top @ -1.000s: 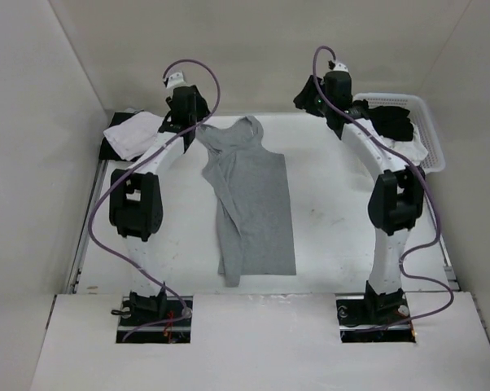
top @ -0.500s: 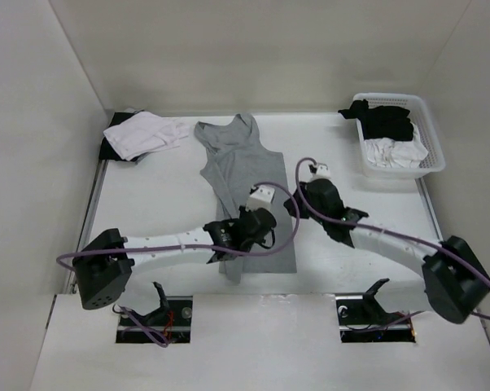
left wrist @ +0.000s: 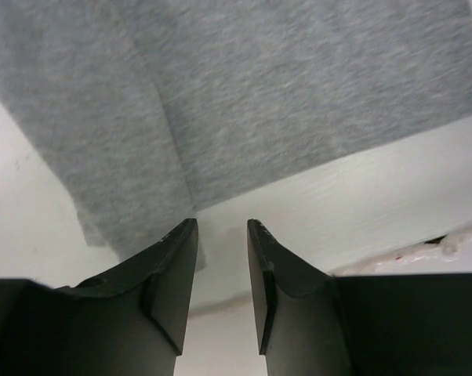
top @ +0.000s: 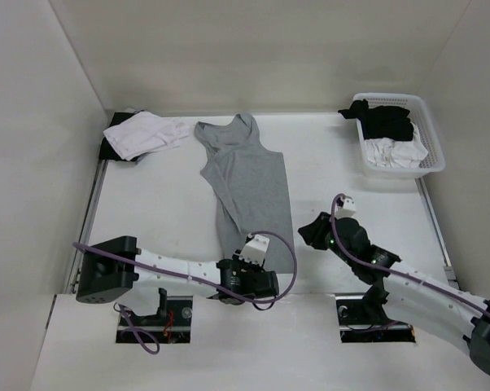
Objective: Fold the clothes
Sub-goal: Flatten the tank top out
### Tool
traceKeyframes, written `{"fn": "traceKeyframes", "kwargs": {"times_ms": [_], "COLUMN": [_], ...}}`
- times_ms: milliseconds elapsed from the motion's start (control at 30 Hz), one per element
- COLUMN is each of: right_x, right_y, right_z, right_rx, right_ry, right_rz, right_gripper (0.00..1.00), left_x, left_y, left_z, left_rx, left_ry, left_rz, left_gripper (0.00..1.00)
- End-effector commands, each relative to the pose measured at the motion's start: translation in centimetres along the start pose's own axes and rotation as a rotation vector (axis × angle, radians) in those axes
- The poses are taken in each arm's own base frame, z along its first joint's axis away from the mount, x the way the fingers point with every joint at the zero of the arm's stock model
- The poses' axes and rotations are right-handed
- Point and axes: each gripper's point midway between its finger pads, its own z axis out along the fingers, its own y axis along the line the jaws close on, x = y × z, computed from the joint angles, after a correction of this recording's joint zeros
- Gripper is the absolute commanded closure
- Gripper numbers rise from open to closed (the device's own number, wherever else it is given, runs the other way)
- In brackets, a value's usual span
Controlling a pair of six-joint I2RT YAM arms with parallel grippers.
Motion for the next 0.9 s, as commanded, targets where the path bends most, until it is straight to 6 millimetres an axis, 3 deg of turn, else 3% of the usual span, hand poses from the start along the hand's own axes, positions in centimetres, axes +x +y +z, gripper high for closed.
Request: {"fn": "traceKeyframes", "kwargs": {"times_ms": [0,167,333,667,800,867], "right_x": [-0.8,0.4,0.9,2.2,2.4,2.9], "right_y": [0.9,1.1,1.1,0.8,0.6,0.2], "right_z": [-0.2,-0.3,-0.3,-0.7,-0.9,-0.9], "right_rx": [-0.019,-0.033,-0.026,-0.004,0.009,0.032], "right_ry": [-0.039,-0.012,-0.001,0.027,0.037,0.061], "right_rz": [0.030,0.021,0.015,0.032,0.028,0.028], "right_gripper": [0.69,0.68,0.67,0.51,0.49,0.48], "left_x": [0.2,2.0,2.4,2.9,1.1,-1.5], "left_y": [1.1,1.2,1.6,3.2,3.2,3.4], "left_z": [-0.9,-0.2,0.3,0.8,-0.4,-2.1], "left_rx": [-0.076,-0.097,-0.095,-0.136,-0.114,-0.080], "left_ry": [-0.021,0.010,0.012,0.007,-0.048,-0.109], "left_rz": [-0.042,-0.015,-0.031,-0.016,-0.059,-0.116], "left_gripper": [0.68,0.69,0.73,0.94,1.00,1.00]}}
